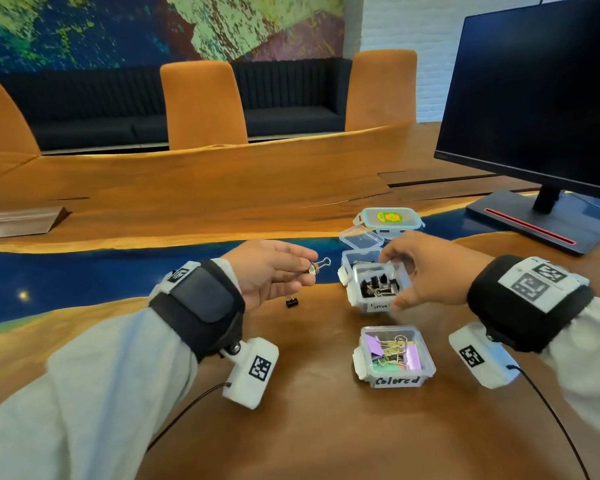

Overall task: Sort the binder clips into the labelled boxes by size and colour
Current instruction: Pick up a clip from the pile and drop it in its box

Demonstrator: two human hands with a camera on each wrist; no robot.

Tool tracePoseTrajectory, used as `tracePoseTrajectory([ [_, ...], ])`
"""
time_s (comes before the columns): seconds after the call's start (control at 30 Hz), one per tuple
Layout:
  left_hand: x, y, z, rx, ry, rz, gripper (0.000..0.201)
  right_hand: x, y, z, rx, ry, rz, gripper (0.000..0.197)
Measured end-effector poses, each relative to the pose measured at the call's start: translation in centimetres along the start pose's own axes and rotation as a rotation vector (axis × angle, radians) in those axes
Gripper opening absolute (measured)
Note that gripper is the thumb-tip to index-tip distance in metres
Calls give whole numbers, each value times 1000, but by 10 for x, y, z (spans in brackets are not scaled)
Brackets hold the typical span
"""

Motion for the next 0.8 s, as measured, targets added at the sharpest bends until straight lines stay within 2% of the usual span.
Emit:
tracePoseTrajectory([
  [0.1, -1, 0, -14, 16, 97, -164, 23, -8, -1, -2, -20, -72, 76, 75],
  [0.2, 2, 2, -20, 42, 133, -232, 21, -8, 1, -4, -28, -62, 71, 73],
  [0.4, 26, 1, -13, 160, 51, -7, 8, -5, 13, -4, -56, -35, 54, 70],
  [0.5, 40, -3, -9, 188, 75, 114, 10, -6, 25, -5, -95, -23, 51, 71],
  [0.57, 42, -6, -7, 171, 78, 94, 16, -8, 30, -6, -118, -30, 39, 72],
  [0.63, 35, -11, -3, 165, -4, 20, 19, -12, 30, -8, -124, -33, 18, 73],
  [0.7, 19, -15, 3, 174, -125, 16, 12, -15, 25, -9, -104, -35, -7, 74],
  [0.73, 10, -16, 6, 173, -184, 80, 8, -16, 21, -9, -85, -32, -19, 74],
  [0.8, -4, -13, 11, 138, -263, 354, 3, -16, 14, -8, -40, -15, -55, 74],
])
Point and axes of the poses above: each hand's wrist, its own z-axis towards the middle knuckle, its own x-axis out of the palm, y = z × x, the point moved 1 cm from there along z, towards the middle knuckle, and after that the axes turned 8 degrees about -x, right-handed, at the moved point
